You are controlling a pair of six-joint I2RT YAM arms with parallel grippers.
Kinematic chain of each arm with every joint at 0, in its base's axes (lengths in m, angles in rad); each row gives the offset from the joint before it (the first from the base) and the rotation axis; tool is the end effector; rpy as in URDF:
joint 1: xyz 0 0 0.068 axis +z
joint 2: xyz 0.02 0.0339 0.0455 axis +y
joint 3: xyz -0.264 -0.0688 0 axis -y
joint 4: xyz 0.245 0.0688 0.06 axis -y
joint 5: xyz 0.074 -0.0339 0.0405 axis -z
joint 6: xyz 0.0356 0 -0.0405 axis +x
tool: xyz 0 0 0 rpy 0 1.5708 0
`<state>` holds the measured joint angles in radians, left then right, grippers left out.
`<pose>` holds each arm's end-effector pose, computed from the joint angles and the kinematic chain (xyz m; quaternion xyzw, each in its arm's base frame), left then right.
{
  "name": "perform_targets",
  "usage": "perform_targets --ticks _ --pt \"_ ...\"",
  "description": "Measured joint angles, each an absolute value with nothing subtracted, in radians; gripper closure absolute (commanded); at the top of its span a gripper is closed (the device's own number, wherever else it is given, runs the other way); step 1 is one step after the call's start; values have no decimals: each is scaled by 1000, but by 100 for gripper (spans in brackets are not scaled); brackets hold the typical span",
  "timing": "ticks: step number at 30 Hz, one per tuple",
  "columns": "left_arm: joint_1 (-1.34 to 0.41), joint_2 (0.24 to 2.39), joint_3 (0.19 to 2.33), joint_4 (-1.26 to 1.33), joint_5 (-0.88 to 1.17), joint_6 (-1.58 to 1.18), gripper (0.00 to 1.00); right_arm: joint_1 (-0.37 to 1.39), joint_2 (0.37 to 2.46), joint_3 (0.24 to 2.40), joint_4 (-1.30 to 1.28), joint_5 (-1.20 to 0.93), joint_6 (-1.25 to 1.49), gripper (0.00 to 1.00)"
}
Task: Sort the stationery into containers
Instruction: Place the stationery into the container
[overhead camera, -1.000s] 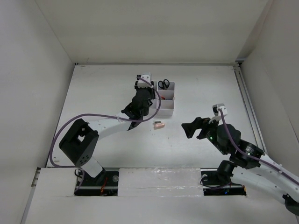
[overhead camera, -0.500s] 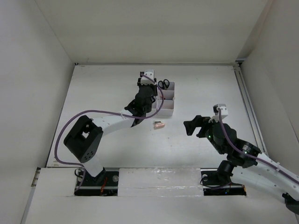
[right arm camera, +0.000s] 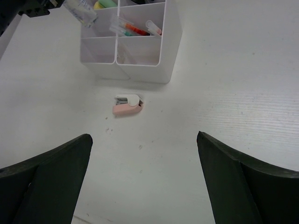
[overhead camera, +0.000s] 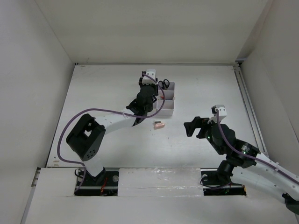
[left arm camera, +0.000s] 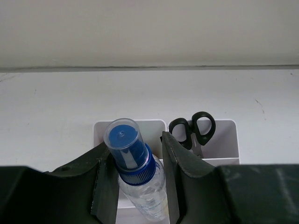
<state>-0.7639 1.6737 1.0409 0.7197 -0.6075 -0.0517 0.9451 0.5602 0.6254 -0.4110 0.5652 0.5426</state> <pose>0.2906 -0.2503 0.2886 0.0181 0.6812 -0.0934 0.7259 0.0944 0.0981 0.2943 0.0000 0.8019 0.2060 0.5608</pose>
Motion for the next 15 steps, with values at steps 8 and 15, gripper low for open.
perform_targets --ticks 8,15 --pt "-764 1674 1042 721 -613 -40 100 945 556 619 -411 566 538 0" --pt "-764 1676 1042 721 -622 -33 100 945 556 619 -411 566 538 0"
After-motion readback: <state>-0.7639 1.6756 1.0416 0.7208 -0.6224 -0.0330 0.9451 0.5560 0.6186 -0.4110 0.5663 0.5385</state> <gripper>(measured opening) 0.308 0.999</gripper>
